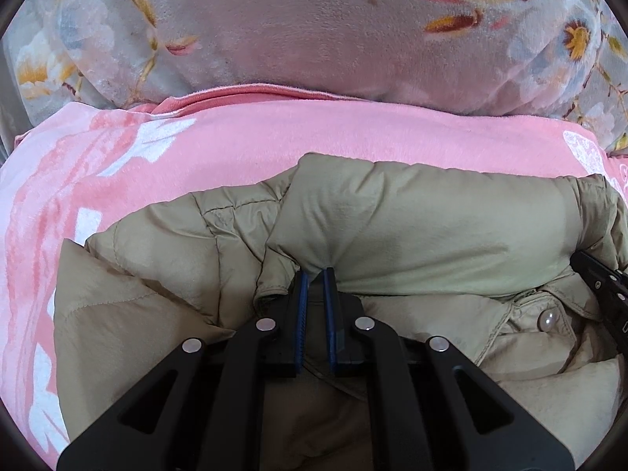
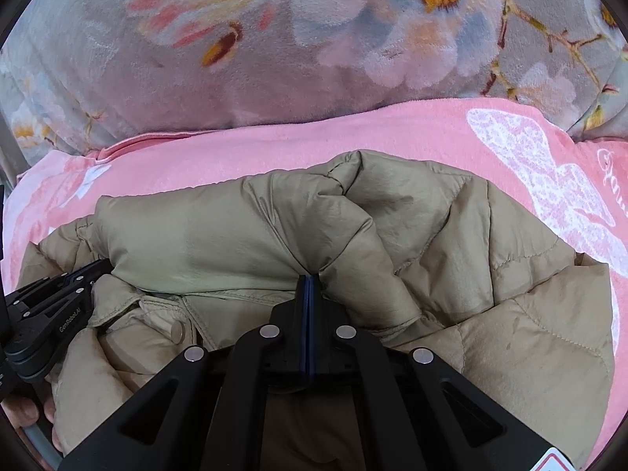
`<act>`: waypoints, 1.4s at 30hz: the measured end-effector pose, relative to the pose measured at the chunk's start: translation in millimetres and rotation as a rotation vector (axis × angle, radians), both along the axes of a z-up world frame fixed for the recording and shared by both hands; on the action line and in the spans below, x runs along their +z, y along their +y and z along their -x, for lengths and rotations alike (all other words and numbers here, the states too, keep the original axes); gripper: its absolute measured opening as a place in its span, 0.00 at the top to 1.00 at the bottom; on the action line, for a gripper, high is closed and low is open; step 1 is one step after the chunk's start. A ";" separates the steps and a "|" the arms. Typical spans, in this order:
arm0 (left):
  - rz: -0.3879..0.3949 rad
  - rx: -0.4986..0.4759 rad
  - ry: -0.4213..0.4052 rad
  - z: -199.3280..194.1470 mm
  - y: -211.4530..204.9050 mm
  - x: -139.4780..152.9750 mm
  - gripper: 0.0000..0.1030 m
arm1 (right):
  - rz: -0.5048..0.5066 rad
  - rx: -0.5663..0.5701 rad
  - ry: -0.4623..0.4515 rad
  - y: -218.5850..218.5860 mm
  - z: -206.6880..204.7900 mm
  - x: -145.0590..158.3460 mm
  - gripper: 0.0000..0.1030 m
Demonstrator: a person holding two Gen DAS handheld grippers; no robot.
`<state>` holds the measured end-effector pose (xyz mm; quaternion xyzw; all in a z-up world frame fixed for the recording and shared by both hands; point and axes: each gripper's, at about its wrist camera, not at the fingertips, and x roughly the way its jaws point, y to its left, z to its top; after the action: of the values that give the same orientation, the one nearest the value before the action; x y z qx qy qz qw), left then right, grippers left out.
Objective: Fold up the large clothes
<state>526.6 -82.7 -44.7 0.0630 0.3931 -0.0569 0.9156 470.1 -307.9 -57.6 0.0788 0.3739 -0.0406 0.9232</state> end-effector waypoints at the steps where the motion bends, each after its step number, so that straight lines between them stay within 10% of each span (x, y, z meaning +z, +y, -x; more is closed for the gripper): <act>1: -0.002 0.000 0.000 0.0 -0.1 0.0 0.92 | 0.002 0.000 0.000 0.1 0.0 0.1 1.00; 16: -0.025 -0.001 -0.001 -2.3 -1.2 -0.1 0.92 | -0.015 0.006 -0.009 -4.0 -0.9 0.7 1.00; 21: 0.013 0.015 -0.007 6.0 7.6 6.1 0.91 | -0.242 0.026 -0.040 -33.4 12.6 1.5 1.00; 23: 0.029 0.025 -0.003 28.9 16.2 15.2 0.78 | -0.273 -0.002 -0.018 -36.6 42.1 11.4 0.93; 25: 0.072 -0.007 -0.054 80.5 35.9 34.7 0.24 | -0.293 -0.008 -0.029 -35.7 95.0 27.5 0.72; 27: 0.123 -0.068 -0.100 136.9 62.3 46.9 0.12 | -0.302 0.015 -0.042 -34.2 167.9 42.6 0.39; 34: 0.181 -0.042 0.081 294.6 195.3 25.2 0.11 | -0.183 -0.103 -0.027 -61.8 418.2 42.4 0.16; 42: 0.394 0.104 0.146 384.3 269.2 -6.3 0.10 | -0.388 -0.302 -0.010 -78.6 513.1 -14.1 0.16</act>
<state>142.3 186.5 -51.1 -0.1419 0.4424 -0.0895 0.8810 -43.1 -386.5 -71.7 0.3098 0.3540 -0.1052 0.8761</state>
